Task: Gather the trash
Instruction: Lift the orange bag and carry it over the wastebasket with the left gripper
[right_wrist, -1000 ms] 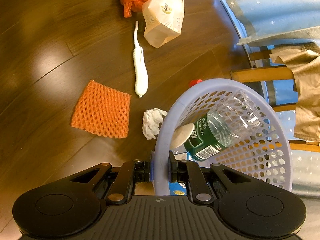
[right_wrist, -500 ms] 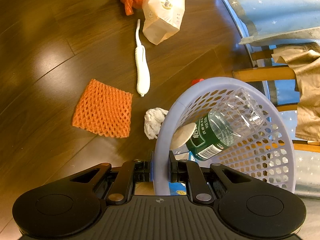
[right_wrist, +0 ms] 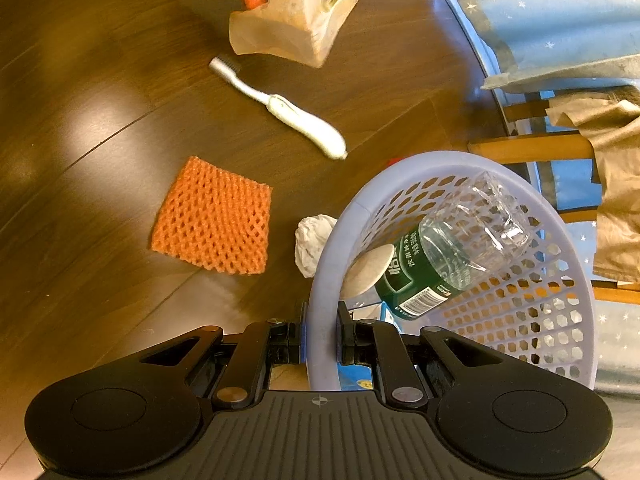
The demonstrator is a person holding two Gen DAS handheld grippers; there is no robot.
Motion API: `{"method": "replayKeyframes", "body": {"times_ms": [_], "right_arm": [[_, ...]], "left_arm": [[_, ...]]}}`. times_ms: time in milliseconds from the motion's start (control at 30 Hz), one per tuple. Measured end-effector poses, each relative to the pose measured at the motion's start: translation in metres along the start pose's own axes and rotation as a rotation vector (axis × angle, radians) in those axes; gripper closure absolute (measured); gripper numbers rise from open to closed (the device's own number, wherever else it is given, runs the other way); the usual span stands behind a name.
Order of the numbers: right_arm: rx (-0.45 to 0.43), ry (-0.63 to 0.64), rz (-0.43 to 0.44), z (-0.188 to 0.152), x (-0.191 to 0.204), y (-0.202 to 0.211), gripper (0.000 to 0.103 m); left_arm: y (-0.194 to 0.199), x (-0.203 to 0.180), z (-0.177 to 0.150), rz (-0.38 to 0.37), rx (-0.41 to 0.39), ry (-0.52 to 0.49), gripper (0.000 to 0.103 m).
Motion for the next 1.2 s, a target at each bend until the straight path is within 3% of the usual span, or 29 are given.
{"method": "replayKeyframes", "body": {"times_ms": [233,333,667,800,967,1200], "right_arm": [[-0.004,-0.014,0.002,0.002,-0.002,0.002,0.094],[-0.007,-0.009,0.001,0.003,0.0,0.002,0.094],[-0.006,-0.015,-0.001,0.001,-0.001,0.003,0.094],[-0.008,-0.015,0.0,0.002,0.0,0.002,0.094],[-0.01,-0.018,-0.001,0.003,-0.001,0.003,0.094],[-0.014,-0.008,-0.001,-0.001,0.002,0.004,0.094]], "left_arm": [[0.041,-0.02,-0.007,-0.035,0.031,0.123,0.077],[0.045,-0.034,-0.015,-0.085,0.114,0.145,0.077],[-0.004,-0.053,-0.063,-0.119,0.255,0.224,0.077],[-0.02,-0.071,-0.088,-0.142,0.314,0.198,0.077],[-0.003,-0.071,-0.086,-0.151,0.267,0.207,0.077],[0.04,-0.068,-0.044,-0.146,0.154,0.224,0.077]]}}
Point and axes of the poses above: each gripper's, at about its wrist camera, not at the fingertips, and y roughly against the way its jaws point, x to its left, z to its top, the point moved 9 cm from there along -y, roughly the way its jaws point, and after that the axes turned 2 degrees about y, right-handed, at the moved point
